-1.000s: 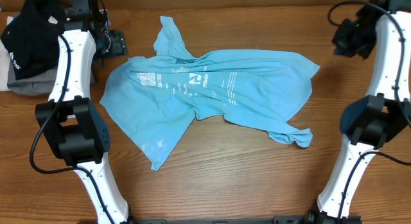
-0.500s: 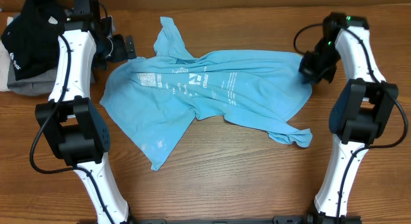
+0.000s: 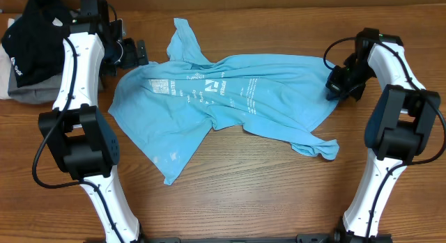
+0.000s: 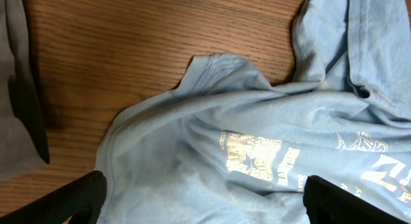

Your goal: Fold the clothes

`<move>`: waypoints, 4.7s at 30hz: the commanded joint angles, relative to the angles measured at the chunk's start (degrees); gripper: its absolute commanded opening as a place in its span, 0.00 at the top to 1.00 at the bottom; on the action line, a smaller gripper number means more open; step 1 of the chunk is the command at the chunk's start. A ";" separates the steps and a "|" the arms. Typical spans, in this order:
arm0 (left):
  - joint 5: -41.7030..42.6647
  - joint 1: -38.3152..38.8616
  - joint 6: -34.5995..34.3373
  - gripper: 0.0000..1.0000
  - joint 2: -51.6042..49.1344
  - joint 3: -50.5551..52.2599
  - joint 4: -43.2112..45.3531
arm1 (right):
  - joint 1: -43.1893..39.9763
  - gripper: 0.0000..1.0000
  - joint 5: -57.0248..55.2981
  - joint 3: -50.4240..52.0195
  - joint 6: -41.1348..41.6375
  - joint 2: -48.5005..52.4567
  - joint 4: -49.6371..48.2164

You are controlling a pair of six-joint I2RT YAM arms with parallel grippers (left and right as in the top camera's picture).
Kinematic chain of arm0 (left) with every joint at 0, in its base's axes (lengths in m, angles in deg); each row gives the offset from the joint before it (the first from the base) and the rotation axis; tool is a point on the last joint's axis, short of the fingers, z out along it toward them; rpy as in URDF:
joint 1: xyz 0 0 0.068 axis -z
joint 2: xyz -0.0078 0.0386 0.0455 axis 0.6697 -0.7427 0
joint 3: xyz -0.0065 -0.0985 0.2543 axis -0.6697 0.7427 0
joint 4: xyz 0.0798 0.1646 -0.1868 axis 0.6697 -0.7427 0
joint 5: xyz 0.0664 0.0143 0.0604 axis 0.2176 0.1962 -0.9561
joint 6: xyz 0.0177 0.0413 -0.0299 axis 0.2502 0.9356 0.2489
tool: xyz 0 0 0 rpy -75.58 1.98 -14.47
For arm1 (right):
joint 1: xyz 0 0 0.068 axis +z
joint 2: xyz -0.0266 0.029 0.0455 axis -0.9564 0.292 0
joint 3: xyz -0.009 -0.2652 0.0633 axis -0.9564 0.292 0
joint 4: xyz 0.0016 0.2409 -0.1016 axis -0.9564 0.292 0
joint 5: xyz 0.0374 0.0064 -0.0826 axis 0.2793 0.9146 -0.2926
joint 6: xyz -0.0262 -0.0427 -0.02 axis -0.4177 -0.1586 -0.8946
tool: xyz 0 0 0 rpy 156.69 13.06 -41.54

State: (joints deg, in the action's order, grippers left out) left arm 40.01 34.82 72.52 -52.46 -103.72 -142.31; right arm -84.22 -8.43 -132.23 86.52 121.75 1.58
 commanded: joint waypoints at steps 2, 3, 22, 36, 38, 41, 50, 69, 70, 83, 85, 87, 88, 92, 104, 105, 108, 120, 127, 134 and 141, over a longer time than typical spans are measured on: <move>0.87 0.20 -0.20 0.00 -0.17 -1.18 -0.85 | -3.93 0.96 -10.16 2.12 0.94 2.95 -5.66; 0.87 0.20 -0.17 0.00 -0.17 -1.18 -1.05 | -4.52 0.96 -10.58 2.10 0.90 2.95 -6.73; 5.86 3.67 3.26 0.00 -0.15 -1.18 -3.85 | -15.54 0.43 -11.06 -44.02 0.85 2.95 12.28; 5.35 12.13 5.05 0.00 3.39 -2.21 -14.95 | -15.39 0.09 0.33 -52.83 4.07 -8.92 26.01; 5.38 12.13 5.57 0.00 5.55 -2.21 -17.22 | -15.39 0.02 -0.52 -45.92 3.80 -14.16 26.01; 5.22 12.13 6.23 0.00 10.80 -2.21 -19.02 | -15.41 0.00 -5.22 -28.04 3.85 -24.81 25.99; 4.79 12.13 3.65 0.00 14.62 -0.55 -31.58 | -15.50 0.00 -8.55 3.06 4.17 -37.55 20.87; 4.79 12.13 3.06 0.00 14.58 17.53 -19.54 | -15.45 0.28 -0.48 44.26 4.35 -38.40 -11.08; 4.81 12.13 3.06 0.00 14.58 17.53 -19.39 | -15.45 0.28 -0.52 44.72 4.50 -38.40 -12.59; 4.79 12.13 3.08 0.00 14.58 17.53 -18.16 | -15.45 0.32 -3.17 45.31 4.26 -35.52 -20.09; 4.79 12.13 3.08 0.00 14.58 17.53 -17.88 | -15.43 0.40 -3.13 45.31 4.33 -35.01 -20.26; 4.79 12.13 3.08 0.00 14.58 17.53 -17.88 | -15.43 0.41 -3.15 45.31 4.33 -34.51 -20.06; 4.79 12.13 3.08 0.00 14.58 17.53 -17.90 | -15.43 0.40 -3.15 45.31 4.31 -33.97 -20.02; 4.79 12.13 3.08 0.00 14.58 17.53 -17.81 | -15.43 0.40 -3.15 45.31 4.26 -32.65 -20.06; 4.79 12.13 3.08 0.00 14.58 17.53 -17.88 | -12.41 0.63 -3.17 45.33 4.59 -32.28 -22.67; 4.79 12.13 3.08 0.00 14.58 17.53 -17.88 | -11.98 0.67 -3.17 45.33 4.92 -32.28 -22.82; 4.79 12.13 3.08 0.00 14.58 17.53 -17.97 | -10.71 0.83 -3.19 45.33 5.88 -32.28 -23.10; 4.79 12.13 3.08 0.00 14.58 17.53 -18.10 | -10.21 0.96 -9.88 33.16 3.96 -33.75 -5.66; 4.79 12.13 3.08 0.00 14.58 17.53 -18.10 | -6.71 0.96 -9.20 18.84 2.29 -39.15 10.97; 4.79 12.13 3.08 0.00 14.58 17.53 -17.84 | 4.26 0.96 -8.90 22.25 5.99 -40.11 16.35; 4.79 12.13 3.08 0.00 14.58 17.53 -17.73 | 20.09 0.33 -8.63 34.93 12.85 -40.09 11.39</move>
State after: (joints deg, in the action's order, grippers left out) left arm 44.88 46.95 75.95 -37.47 -86.54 -160.14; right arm -68.73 -16.78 -102.00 95.31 81.81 14.61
